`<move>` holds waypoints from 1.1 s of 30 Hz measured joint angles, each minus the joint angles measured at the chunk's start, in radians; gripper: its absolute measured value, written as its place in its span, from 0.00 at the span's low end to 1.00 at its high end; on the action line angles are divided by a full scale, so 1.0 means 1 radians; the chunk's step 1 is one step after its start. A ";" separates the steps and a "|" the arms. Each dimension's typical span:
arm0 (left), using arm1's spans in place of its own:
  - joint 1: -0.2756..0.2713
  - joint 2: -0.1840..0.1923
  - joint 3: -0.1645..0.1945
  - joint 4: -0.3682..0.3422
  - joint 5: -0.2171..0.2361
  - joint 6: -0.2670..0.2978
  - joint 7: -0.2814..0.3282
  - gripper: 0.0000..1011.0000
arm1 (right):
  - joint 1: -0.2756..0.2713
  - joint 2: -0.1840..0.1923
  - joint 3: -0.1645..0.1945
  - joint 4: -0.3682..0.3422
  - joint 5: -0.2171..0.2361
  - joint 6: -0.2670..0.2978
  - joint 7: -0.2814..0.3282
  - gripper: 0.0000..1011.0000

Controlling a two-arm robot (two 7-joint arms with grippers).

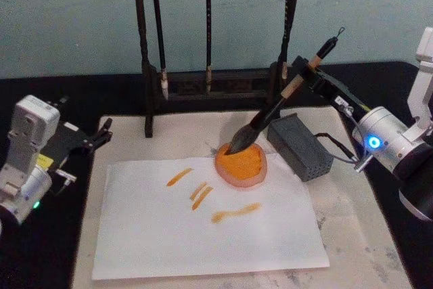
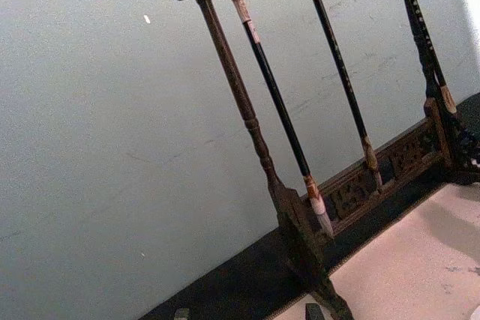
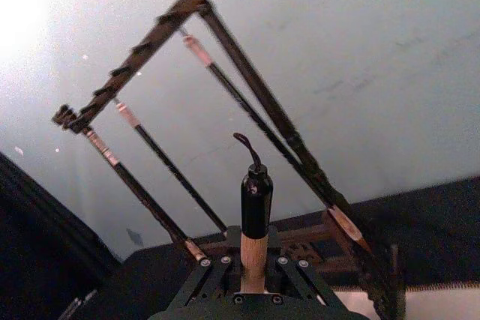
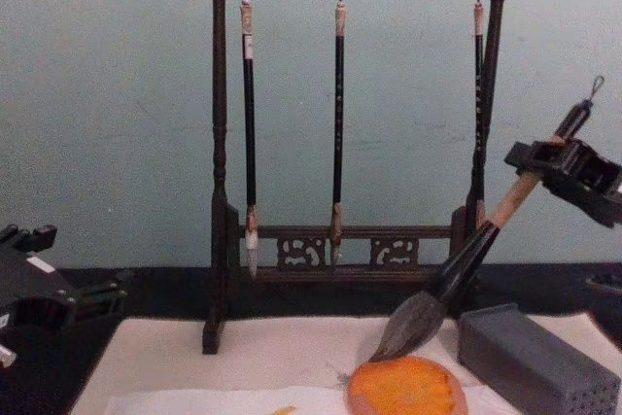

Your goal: Pick up the brush from the inkstone, write on the paper, then place the brush back to its original position.

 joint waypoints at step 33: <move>0.000 0.000 0.000 0.000 0.000 0.000 0.000 0.99 | 0.081 -0.023 -0.010 0.175 0.176 0.065 -0.086 0.18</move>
